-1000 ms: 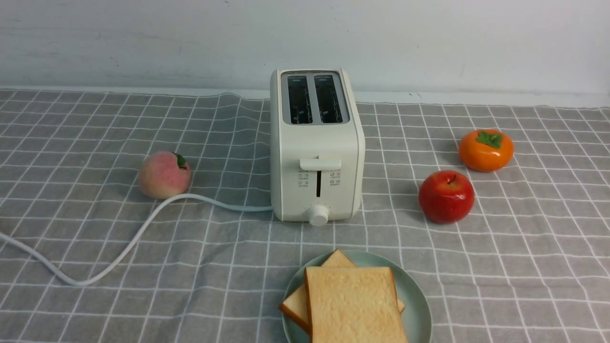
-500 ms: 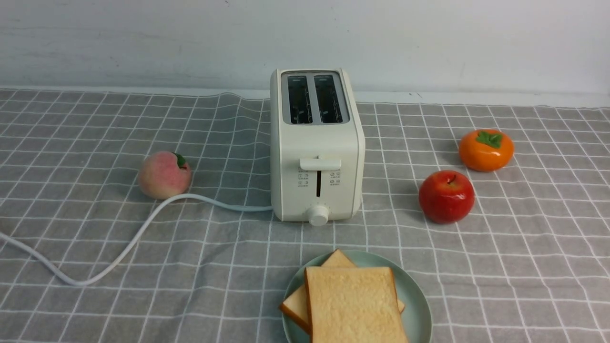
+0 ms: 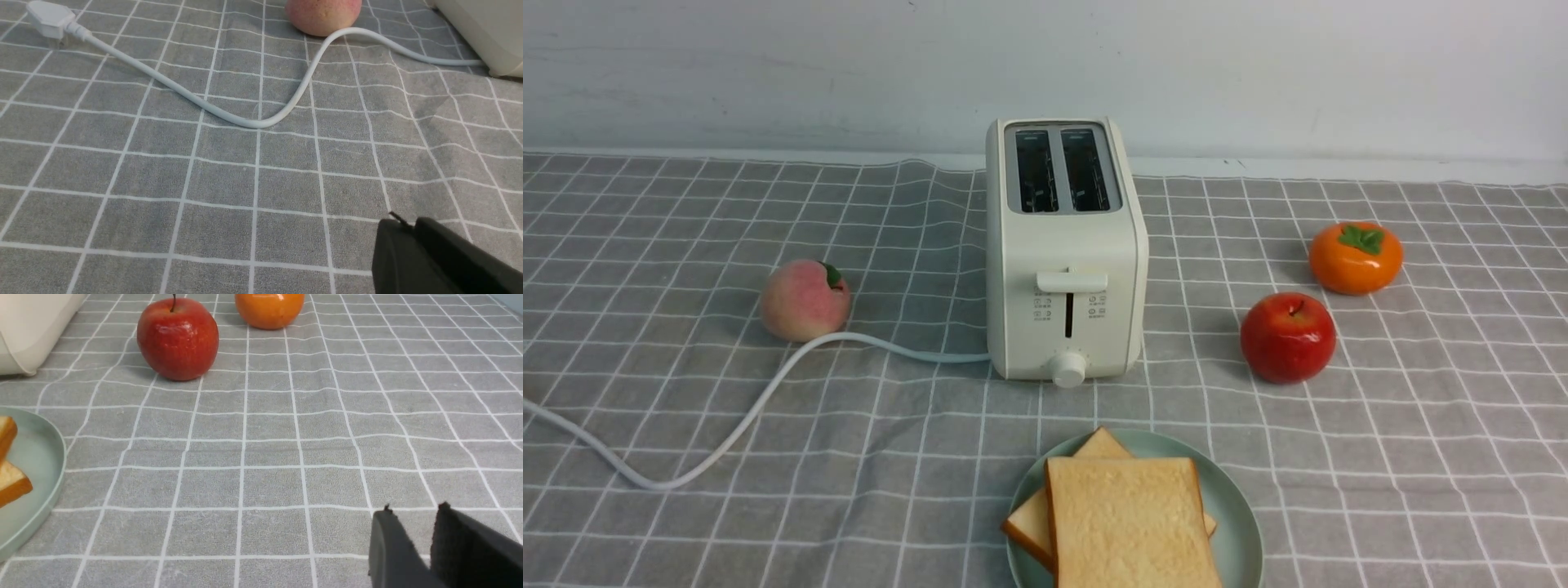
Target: Take toasted bread from bread machine on grey coffee table place on plate.
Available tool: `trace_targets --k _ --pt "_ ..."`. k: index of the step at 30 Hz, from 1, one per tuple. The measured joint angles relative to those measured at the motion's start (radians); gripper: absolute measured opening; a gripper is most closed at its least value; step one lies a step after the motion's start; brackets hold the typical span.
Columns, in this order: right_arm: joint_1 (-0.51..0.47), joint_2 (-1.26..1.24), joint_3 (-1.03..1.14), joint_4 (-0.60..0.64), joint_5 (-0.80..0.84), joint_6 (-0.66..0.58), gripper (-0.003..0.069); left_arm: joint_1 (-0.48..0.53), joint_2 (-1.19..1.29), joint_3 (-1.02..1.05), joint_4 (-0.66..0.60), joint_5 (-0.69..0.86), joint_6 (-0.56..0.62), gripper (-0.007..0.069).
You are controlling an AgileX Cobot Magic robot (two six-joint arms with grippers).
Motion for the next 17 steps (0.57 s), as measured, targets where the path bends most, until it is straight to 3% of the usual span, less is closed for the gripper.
trace_targets --k 17 --pt "0.000 0.000 -0.001 0.002 0.002 -0.023 0.0192 0.000 0.000 0.000 0.000 0.000 0.000 0.0056"
